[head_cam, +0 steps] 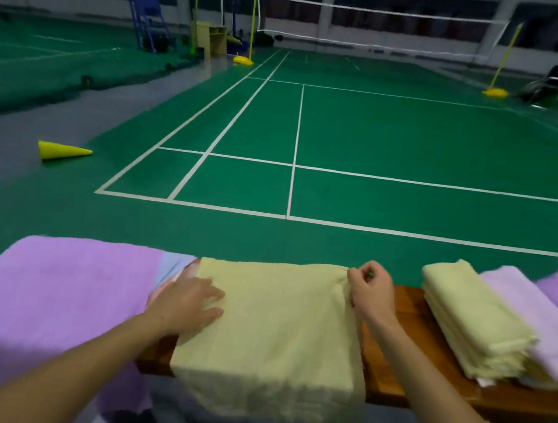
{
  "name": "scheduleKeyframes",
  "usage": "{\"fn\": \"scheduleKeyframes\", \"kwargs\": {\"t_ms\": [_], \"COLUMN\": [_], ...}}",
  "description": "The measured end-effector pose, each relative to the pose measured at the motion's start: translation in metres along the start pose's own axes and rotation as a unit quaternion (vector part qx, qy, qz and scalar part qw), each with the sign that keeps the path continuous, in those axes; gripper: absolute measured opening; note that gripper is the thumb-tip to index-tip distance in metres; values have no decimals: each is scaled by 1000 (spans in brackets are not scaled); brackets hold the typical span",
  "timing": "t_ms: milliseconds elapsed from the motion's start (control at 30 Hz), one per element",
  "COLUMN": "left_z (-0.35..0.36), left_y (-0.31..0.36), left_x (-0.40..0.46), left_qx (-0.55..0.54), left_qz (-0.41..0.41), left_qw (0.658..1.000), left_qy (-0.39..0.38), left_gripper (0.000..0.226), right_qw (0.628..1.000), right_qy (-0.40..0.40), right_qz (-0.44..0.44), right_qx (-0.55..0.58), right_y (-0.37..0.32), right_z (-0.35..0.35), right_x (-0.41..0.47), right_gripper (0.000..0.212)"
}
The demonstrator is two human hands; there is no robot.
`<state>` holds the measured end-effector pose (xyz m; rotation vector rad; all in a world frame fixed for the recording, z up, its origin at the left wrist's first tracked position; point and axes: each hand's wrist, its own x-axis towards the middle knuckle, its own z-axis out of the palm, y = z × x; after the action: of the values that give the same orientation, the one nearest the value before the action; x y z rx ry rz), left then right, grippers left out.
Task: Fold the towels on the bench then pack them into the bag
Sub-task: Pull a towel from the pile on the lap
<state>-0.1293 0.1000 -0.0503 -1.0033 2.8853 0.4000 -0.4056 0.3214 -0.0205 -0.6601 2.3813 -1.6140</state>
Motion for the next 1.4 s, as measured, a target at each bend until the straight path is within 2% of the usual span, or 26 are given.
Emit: {"fn": "scheduleKeyframes", "kwargs": {"t_ms": [67,167,233,300,400,467,533,633,700,800,867,900,933,1100,1233,1400], "left_z": [23,41,39,37,40,51,51,36,31,19,10,5,-2,-46,-86,-139], "left_y": [26,48,58,61,47,28,24,46,53,62,65,63,62,45,54,74], "left_x": [18,40,49,55,65,73,75,58,48,30,19,17,14,8,-7,-11], "left_qx": [40,60,69,85,-20,-111,-163,-239,-347,-545,-597,-600,-597,-530,-415,-294], "left_qz": [32,29,13,-13,-91,-122,-113,-55,-45,-85,-118,-123,-123,-53,45,95], "left_qw": [999,998,997,993,988,983,979,968,935,834,793,788,791,846,907,940], "left_qy": [-1,7,26,78,120,84,47,59,57,12,-42,-55,-58,-10,51,142], "left_gripper": [63,79,70,61,59,57,56,46,38,28,19,17,18,29,20,26], "right_qw": [999,996,994,992,990,990,992,989,990,995,997,997,997,996,986,957], "right_qy": [16,34,26,8,-30,-53,-80,-136,-137,-94,-78,-77,-77,-78,-60,-22], "right_qz": [14,33,37,37,50,62,61,36,14,8,9,7,3,-24,-107,-184], "right_qx": [-36,-73,-99,-116,-130,-118,-77,-40,-41,-32,-20,-17,-15,-29,-113,-225], "right_y": [27,71,88,97,101,105,107,101,95,86,81,78,75,44,8,-41], "right_z": [-28,-61,-75,-83,-90,-92,-92,-87,-85,-90,-95,-98,-101,-128,-150,-170], "right_x": [2,5,6,5,1,3,4,0,-3,-6,-10,-12,-15,-19,-16,-9], "right_gripper": [21,26,26,24,14,12,17,21,19,21,26,29,31,36,39,39]}}
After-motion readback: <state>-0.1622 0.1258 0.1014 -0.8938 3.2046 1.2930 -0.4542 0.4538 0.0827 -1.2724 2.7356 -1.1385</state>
